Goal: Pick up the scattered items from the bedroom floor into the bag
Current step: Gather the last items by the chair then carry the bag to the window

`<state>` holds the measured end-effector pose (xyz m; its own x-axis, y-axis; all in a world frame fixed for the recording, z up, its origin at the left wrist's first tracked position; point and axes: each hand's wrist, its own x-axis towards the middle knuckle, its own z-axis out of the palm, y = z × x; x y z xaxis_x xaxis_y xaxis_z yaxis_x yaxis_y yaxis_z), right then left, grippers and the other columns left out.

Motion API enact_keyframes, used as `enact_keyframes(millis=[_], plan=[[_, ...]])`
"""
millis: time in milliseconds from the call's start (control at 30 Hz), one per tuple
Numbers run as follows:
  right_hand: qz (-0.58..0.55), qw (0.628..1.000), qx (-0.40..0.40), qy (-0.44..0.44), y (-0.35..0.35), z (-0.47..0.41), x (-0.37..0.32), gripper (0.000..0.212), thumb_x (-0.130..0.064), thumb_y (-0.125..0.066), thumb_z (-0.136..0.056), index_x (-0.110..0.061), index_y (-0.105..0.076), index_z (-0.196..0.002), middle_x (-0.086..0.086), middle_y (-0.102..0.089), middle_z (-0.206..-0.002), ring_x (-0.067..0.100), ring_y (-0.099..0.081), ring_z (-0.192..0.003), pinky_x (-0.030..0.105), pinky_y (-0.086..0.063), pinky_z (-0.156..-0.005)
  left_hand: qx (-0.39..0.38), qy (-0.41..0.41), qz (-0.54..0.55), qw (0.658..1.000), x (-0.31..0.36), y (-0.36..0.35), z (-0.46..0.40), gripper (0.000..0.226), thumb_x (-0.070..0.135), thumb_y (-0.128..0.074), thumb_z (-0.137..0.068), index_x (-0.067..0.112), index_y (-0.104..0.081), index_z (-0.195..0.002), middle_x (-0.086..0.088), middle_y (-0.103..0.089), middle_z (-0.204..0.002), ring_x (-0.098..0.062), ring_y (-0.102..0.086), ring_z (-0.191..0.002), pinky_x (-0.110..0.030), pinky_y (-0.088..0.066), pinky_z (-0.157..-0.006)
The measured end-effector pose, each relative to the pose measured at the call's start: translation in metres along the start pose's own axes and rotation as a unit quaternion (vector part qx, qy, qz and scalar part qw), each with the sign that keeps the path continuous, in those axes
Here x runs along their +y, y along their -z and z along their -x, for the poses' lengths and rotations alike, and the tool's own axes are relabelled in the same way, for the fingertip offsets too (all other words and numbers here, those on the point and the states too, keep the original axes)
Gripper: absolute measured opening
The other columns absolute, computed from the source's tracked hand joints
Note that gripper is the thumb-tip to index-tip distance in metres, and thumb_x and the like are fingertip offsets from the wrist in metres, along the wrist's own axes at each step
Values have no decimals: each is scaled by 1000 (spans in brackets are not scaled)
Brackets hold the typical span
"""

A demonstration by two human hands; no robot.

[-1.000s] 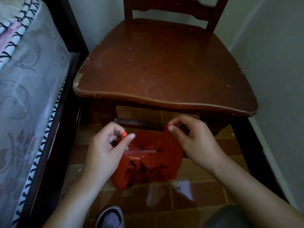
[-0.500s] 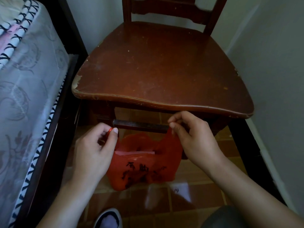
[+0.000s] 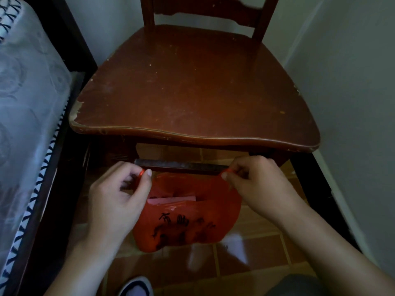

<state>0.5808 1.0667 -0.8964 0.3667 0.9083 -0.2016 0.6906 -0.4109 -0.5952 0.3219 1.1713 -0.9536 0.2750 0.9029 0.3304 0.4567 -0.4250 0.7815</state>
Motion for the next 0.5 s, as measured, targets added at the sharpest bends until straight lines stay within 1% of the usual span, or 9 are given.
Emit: enact_keyframes(millis=[67,100,167,267,300,333,400,433,500], plan=[[-67,998,-12,4,9,3,-8,21,-41,-71,-97,-29,-72,-79,-2,-73,-75,15,-71,-69,50,-61,-70,-9,-17,21,1000,6,-3,-1,19,23,-69,-94,16,-68,-77,2,-64,-75,-18,-64,-72,-41,-51,-62],[-89,996,-22,10,12,6,-13,22,-41,-70,-96,-27,-71,-80,0,-73,-76,16,-71,-70,52,-61,-71,-16,-21,31,999,9,-4,-2,19,21,-69,-93,14,-67,-76,1,-63,-74,-19,-63,-70,-42,-50,-61],[-119,992,-42,19,13,9,-21,23,-41,-70,-97,-25,-70,-81,3,-71,-75,21,-68,-67,54,-59,-67,-33,-26,46,998,13,-5,-5,19,19,-70,-92,14,-67,-74,-3,-62,-71,-21,-61,-66,-45,-47,-59],[-145,987,-64,17,12,10,-26,23,-39,-69,-98,-24,-68,-81,3,-67,-72,25,-63,-65,49,-52,-61,-65,-25,70,995,17,-9,-11,19,21,-71,-92,20,-65,-74,-3,-58,-67,-22,-57,-61,-45,-44,-55],[-152,986,-70,12,11,9,-25,23,-39,-68,-99,-24,-68,-81,2,-64,-70,27,-61,-64,48,-50,-59,-82,-11,84,993,18,-11,-12,19,26,-70,-92,24,-64,-74,0,-56,-63,-20,-56,-58,-42,-43,-53],[-165,984,-72,4,11,8,-24,23,-38,-68,-99,-23,-67,-82,2,-62,-69,30,-59,-64,49,-49,-58,-104,11,97,990,18,-15,-13,19,33,-69,-92,25,-64,-75,1,-53,-60,-18,-54,-54,-40,-41,-51],[-192,979,-71,-16,13,9,-24,21,-38,-66,-100,-23,-68,-85,9,-65,-73,40,-61,-69,55,-50,-59,-148,60,109,981,20,-22,-12,22,44,-66,-91,25,-65,-79,-2,-53,-56,-21,-52,-52,-41,-40,-50],[-202,977,-69,-25,14,10,-25,20,-38,-65,-100,-23,-69,-87,15,-68,-77,44,-63,-72,58,-52,-61,-157,78,112,978,23,-23,-12,24,44,-67,-91,23,-66,-81,-5,-54,-58,-25,-53,-53,-43,-41,-51],[-222,972,-56,-51,17,16,-27,19,-38,-65,-100,-23,-69,-90,25,-68,-83,50,-64,-76,67,-54,-66,-156,100,116,976,34,-22,-14,23,35,-72,-96,20,-68,-79,-6,-58,-61,-28,-57,-58,-44,-42,-54]])
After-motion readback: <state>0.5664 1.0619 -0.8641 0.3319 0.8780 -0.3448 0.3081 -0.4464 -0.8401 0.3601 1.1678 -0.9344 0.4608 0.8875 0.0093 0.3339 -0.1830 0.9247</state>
